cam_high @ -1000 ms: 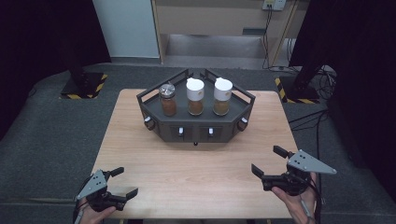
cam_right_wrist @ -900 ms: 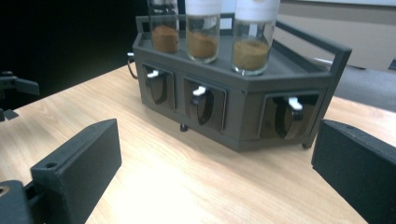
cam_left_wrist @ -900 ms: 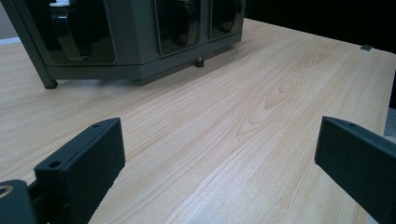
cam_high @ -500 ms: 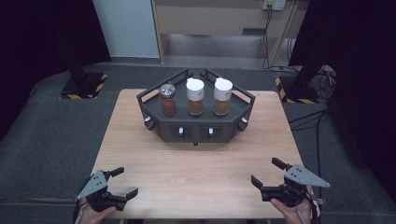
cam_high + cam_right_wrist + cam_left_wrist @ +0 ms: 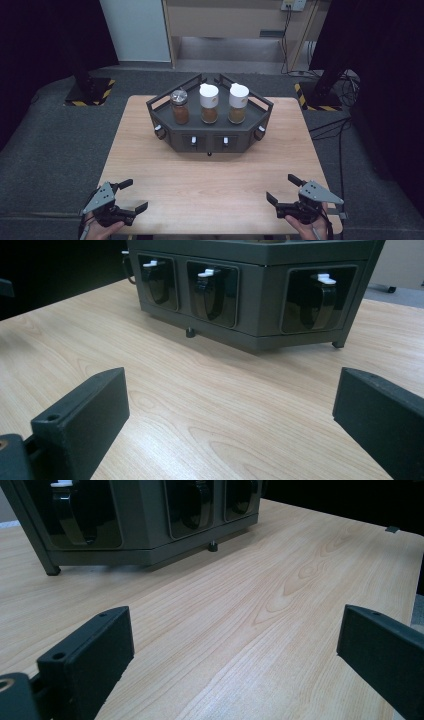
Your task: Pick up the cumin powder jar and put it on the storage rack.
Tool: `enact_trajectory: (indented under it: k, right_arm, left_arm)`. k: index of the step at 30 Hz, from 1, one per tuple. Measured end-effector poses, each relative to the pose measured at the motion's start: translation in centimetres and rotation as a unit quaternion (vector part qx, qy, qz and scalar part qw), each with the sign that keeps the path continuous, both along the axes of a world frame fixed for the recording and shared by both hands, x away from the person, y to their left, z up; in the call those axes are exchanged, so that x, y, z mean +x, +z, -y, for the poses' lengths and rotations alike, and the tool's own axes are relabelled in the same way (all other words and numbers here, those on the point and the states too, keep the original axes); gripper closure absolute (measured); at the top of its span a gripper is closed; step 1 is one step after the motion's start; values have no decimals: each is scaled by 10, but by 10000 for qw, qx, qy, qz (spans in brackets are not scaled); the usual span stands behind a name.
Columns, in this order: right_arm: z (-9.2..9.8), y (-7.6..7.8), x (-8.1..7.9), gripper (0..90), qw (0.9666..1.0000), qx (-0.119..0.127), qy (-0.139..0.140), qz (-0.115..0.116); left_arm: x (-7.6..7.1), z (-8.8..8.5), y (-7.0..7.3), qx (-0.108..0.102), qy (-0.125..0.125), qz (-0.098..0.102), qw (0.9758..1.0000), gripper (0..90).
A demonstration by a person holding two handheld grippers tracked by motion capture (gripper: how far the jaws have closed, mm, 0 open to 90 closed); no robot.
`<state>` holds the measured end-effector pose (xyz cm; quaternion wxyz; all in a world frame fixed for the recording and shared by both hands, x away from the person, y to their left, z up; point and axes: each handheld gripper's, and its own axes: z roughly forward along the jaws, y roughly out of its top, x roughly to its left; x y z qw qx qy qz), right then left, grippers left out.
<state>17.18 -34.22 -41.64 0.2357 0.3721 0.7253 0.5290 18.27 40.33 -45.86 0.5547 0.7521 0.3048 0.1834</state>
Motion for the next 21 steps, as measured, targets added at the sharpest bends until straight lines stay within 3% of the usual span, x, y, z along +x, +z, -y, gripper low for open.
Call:
enact_trajectory:
  k: [7, 21]
  right_arm:
    - [0, -6, 3, 22, 9999, -60, 89, 55]
    - [-1, -8, -1, 17, 9998, -121, -82, 116]
  left_arm:
    - [-1, 0, 0, -9, -2, 59, 10000, 8]
    - [-3, -2, -1, -85, 91, 125, 9998, 10]
